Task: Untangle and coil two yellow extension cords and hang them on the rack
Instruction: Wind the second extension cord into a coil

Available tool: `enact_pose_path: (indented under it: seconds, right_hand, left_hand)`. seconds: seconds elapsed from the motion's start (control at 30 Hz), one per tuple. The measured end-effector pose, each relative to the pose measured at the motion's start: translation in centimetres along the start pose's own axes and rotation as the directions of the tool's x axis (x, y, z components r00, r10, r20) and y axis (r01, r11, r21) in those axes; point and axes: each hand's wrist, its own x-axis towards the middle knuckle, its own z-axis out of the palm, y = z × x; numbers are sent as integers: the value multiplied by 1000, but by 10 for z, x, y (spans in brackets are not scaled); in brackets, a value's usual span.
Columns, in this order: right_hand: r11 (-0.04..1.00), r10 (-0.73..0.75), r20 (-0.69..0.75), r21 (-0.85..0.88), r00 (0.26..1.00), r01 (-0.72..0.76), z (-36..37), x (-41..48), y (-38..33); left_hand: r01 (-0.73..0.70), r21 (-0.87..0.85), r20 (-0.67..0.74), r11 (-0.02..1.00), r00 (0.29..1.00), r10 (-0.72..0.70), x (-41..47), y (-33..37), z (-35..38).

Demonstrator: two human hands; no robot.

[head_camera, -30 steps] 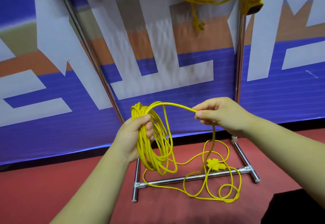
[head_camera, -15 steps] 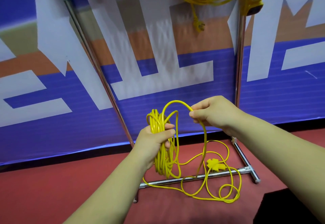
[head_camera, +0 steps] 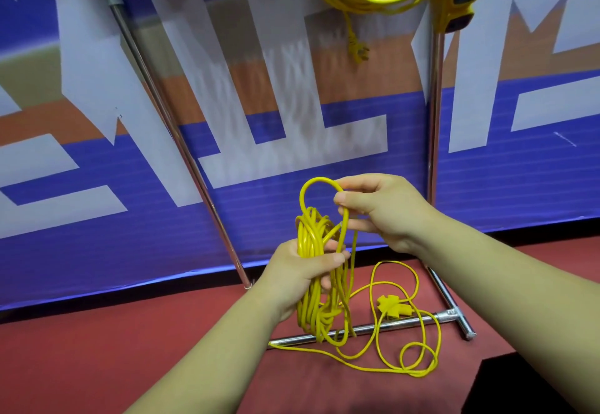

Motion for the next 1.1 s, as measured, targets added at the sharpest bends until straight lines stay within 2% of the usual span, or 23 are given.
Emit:
enact_pose_path:
  seconds: [0.13, 0.23, 0.33, 0.47, 0.53, 0.6, 0.87, 1.1]
  right_hand:
    - [999, -51, 7, 17, 999, 51, -1, 0, 1]
    - [988, -150, 41, -24, 988, 151, -4, 0, 2]
    - [969, -190, 87, -144, 978, 202, -9, 1, 9]
    - [931, -25, 253, -346, 967, 114, -15, 4, 36]
    - [869, 59, 345, -480, 937, 122, -16, 5, 52]
    - [828, 92, 388, -542, 917, 146, -12, 5, 67]
    - [857, 59, 435, -484, 898, 178, 8, 10, 92]
    - [858, 140, 380, -508, 914, 80, 22, 14, 103]
  left_hand:
    - [-29, 120, 33, 992, 999, 25, -1, 0, 1]
    - [-82, 37, -6, 996, 997, 82, 3, 8, -5]
    - [-110, -100, -76, 989, 992, 102, 5, 20, -16]
    - [-174, -261, -115, 950, 982, 148, 2, 39, -32]
    - [-204, -299, -142, 932, 976, 168, -1, 48, -40]
    - [-237, -327, -159, 915, 968, 194, -4, 54, -48]
    - [-310, -496, -193, 811, 950, 245, -14, 67, -73]
    - [-321, -602, -212, 732, 947, 241, -17, 70, -100]
